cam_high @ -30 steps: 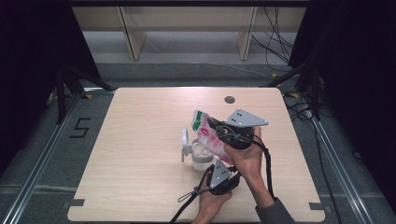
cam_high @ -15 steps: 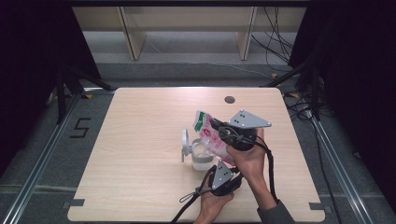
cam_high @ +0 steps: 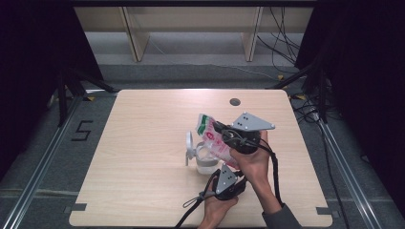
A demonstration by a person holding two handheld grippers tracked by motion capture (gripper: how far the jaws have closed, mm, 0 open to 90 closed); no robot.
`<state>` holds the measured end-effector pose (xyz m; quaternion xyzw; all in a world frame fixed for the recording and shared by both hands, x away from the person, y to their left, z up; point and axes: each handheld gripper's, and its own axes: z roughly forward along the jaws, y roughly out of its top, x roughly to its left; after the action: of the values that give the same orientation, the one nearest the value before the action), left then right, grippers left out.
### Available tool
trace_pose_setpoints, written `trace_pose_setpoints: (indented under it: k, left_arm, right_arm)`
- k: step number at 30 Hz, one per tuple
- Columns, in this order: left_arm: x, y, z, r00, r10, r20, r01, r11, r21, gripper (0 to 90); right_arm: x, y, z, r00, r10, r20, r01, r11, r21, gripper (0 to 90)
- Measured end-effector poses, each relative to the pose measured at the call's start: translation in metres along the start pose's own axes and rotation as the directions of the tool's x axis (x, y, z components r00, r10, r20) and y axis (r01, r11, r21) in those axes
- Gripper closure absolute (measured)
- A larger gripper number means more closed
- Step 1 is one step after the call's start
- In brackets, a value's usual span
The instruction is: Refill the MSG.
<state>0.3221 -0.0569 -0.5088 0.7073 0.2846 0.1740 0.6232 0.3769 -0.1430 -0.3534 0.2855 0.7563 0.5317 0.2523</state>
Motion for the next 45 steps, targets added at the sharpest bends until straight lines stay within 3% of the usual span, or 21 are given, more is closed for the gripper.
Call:
trace_pose_setpoints:
  k: [2,3,6,7,8,11,13,23,24,34,38,40,45]
  left_arm:
    - [-0.0001,0.0001,0.0001,1.0000,-0.001,0.001,0.001,1.0000,-0.002,78.8]
    - [-0.0001,0.0001,0.0001,1.0000,-0.001,0.000,0.001,1.0000,-0.002,78.8]
    - [0.0004,-0.0001,0.0006,1.0000,0.000,0.002,0.000,1.0000,-0.003,78.8]
    - [0.0002,-0.0001,0.0001,1.0000,-0.001,-0.001,0.001,1.0000,0.001,78.8]
    - [0.0003,-0.0001,0.0001,1.0000,-0.001,-0.002,0.001,1.0000,0.001,78.8]
    - [0.0003,0.0002,0.0001,1.0000,-0.003,-0.002,0.003,1.0000,0.000,78.8]
    - [0.0004,0.0003,0.0001,1.0000,-0.004,-0.001,0.004,1.0000,-0.001,78.8]
    - [0.0000,0.0007,0.0024,1.0000,-0.007,-0.006,0.007,1.0000,-0.007,78.9]
    - [-0.0003,0.0010,0.0025,1.0000,-0.005,-0.007,0.005,1.0000,-0.006,78.8]
    - [0.0001,0.0007,0.0027,0.9999,-0.005,-0.011,0.005,1.0000,-0.008,78.9]
    - [0.0003,0.0003,0.0041,0.9999,-0.003,-0.017,0.003,0.9999,-0.013,79.0]
    - [0.0004,0.0003,0.0048,0.9998,-0.007,-0.018,0.007,0.9998,-0.018,79.0]
    - [0.0010,0.0015,0.0068,0.9997,-0.011,-0.021,0.010,0.9996,-0.027,79.0]
  right_arm:
    - [-0.0023,0.0004,-0.0001,0.9997,-0.026,-0.002,0.026,1.000,-0.001,90.0]
    - [-0.0014,0.0003,-0.0002,0.9999,-0.006,-0.010,0.006,1.000,0.004,90.0]
    - [-0.0012,0.0002,0.0000,0.9999,-0.004,-0.012,0.004,1.000,0.003,90.0]
    - [-0.0022,0.0004,0.0001,0.9996,-0.027,-0.001,0.027,1.000,-0.002,90.0]
    - [-0.0011,0.0001,0.0005,0.9999,-0.011,-0.004,0.011,1.000,-0.002,90.0]
    - [-0.0023,0.0005,0.0001,0.9996,-0.027,-0.001,0.027,1.000,-0.003,90.0]
    - [-0.0011,0.0006,0.0001,0.9999,-0.008,-0.012,0.008,1.000,0.001,90.0]
    - [-0.0006,0.0009,0.0012,0.9996,-0.012,-0.023,0.012,1.000,-0.008,90.0]
    - [0.0000,0.0010,0.0001,0.9999,-0.008,-0.008,0.009,1.000,0.011,90.0]
    - [0.0010,0.0010,0.0014,0.9997,-0.008,-0.021,0.008,1.000,0.002,90.0]
    - [-0.0007,0.0016,0.0008,0.9998,-0.021,0.000,0.021,1.000,-0.001,90.0]
    - [0.0006,0.0013,0.0016,1.0000,0.002,0.001,-0.002,1.000,0.002,90.0]
    - [-0.0016,0.0025,0.0043,0.9998,-0.015,-0.010,0.015,1.000,0.007,90.0]
